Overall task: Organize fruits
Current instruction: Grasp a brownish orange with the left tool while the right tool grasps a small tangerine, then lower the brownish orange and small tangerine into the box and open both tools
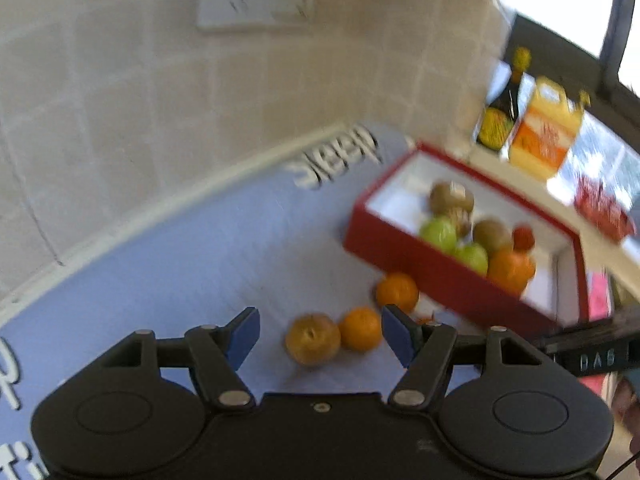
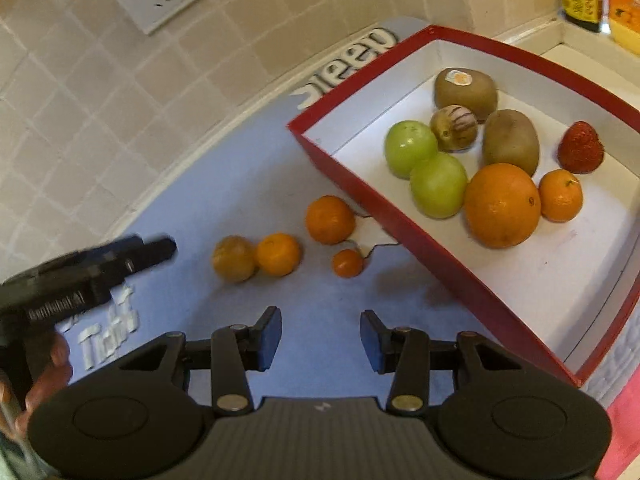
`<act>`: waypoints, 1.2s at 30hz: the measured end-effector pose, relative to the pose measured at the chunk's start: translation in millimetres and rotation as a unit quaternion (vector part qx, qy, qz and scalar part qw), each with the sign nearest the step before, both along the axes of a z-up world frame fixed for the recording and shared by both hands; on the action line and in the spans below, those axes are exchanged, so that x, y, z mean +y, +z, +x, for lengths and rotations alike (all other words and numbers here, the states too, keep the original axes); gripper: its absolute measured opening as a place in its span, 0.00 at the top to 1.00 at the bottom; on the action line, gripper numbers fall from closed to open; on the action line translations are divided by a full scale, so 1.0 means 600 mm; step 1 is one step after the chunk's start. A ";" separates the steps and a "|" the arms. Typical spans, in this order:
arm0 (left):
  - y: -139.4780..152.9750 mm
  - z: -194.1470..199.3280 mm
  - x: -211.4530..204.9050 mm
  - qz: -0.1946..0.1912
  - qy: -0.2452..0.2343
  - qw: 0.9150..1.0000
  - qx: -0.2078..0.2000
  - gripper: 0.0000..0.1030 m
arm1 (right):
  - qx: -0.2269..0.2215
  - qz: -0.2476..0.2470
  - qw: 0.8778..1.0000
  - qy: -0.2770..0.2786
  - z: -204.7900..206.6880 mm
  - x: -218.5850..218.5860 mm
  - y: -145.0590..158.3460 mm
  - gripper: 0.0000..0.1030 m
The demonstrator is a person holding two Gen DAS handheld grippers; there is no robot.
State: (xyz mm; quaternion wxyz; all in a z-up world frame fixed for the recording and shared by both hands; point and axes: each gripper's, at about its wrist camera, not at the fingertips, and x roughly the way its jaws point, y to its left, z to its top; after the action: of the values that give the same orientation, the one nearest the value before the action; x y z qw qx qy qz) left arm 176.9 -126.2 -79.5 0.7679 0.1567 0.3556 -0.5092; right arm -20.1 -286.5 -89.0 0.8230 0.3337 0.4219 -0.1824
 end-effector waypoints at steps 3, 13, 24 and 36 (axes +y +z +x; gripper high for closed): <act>-0.039 0.013 -0.019 0.026 -0.010 1.000 0.005 0.22 | 0.003 0.001 1.000 -0.028 0.012 -0.001 -0.019 0.56; -0.108 0.046 -0.038 0.036 -0.028 0.997 0.055 0.23 | 0.022 -0.046 0.995 -0.084 0.047 0.011 -0.077 0.58; -0.111 0.053 -0.046 0.026 -0.026 0.998 0.058 0.50 | 0.015 -0.092 0.993 -0.079 0.078 0.017 -0.093 0.76; -0.028 0.025 -0.005 -0.031 0.016 0.999 0.029 0.52 | -0.004 -0.068 0.997 -0.025 0.022 0.028 -0.053 0.76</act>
State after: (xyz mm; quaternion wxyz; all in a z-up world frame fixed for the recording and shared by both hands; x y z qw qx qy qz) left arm 192.1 -129.4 -96.4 0.7696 0.1128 0.3642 -0.5122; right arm -6.9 -269.5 -120.7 0.8405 0.2881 0.3973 -0.2295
